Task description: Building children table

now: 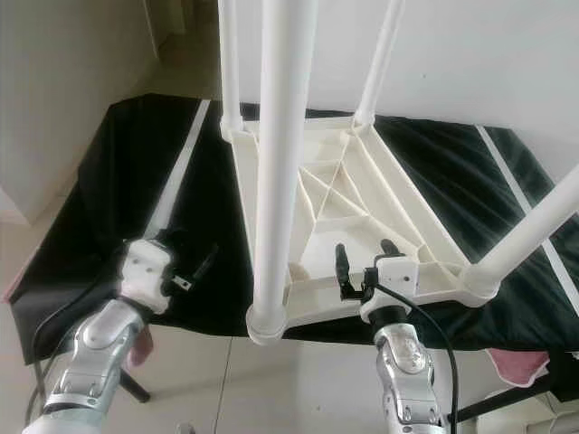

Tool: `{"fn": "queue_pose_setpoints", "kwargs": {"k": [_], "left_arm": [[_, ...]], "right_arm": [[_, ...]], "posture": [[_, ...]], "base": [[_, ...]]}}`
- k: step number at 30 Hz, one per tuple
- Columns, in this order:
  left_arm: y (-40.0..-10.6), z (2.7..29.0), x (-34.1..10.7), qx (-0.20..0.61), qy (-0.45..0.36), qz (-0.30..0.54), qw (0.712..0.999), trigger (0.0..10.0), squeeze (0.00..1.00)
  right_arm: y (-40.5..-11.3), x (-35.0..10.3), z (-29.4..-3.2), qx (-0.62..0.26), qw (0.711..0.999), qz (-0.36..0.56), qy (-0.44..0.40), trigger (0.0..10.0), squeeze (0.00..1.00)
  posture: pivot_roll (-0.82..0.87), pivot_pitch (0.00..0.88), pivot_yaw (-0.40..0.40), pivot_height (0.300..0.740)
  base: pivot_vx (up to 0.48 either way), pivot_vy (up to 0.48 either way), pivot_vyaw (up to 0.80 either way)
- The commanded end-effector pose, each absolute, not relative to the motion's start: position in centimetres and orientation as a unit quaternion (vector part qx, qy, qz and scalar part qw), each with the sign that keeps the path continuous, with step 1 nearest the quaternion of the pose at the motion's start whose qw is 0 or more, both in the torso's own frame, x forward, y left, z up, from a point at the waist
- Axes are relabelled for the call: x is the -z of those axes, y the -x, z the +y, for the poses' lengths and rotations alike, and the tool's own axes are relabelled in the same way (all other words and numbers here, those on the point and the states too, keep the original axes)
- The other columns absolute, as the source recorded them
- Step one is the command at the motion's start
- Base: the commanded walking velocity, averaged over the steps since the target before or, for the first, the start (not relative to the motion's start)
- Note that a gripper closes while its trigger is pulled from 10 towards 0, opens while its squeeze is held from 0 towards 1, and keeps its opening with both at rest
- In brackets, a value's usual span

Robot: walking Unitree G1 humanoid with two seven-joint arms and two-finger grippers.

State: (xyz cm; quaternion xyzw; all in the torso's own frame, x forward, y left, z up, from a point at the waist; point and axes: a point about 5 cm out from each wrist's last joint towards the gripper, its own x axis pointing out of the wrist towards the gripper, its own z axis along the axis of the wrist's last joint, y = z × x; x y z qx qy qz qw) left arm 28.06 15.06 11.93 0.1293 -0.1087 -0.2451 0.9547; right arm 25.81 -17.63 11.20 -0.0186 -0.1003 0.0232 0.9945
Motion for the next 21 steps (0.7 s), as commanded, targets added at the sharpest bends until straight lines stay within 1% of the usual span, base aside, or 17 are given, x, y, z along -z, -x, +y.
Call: {"fn": "queue_pose_setpoints", "kwargs": {"k": [1, 11, 21], "left_arm": [[-28.43, 15.36, -11.86, 0.184, -0.119, -0.110, 0.969, 10.0, 0.00], [-28.59, 14.98, -11.82, 0.192, -0.119, -0.110, 0.968, 10.0, 0.00], [-28.68, 14.94, -11.80, 0.193, -0.119, -0.108, 0.968, 10.0, 0.00]], "right_arm": [[-25.71, -10.89, -17.78, -0.019, 0.995, -0.091, 0.020, 10.0, 0.00], [-25.55, -10.98, -17.88, -0.006, 0.995, -0.094, 0.022, 10.0, 0.00], [-25.34, -11.05, -17.96, -0.001, 0.995, -0.099, 0.033, 10.0, 0.00]], "posture": [[0.02, 0.036, -0.065, 0.740], [0.00, 0.043, -0.050, 0.740], [0.00, 0.043, -0.053, 0.740]], "base": [[0.000, 0.000, 0.00], [0.000, 0.000, 0.00], [0.000, 0.000, 0.00]]}}
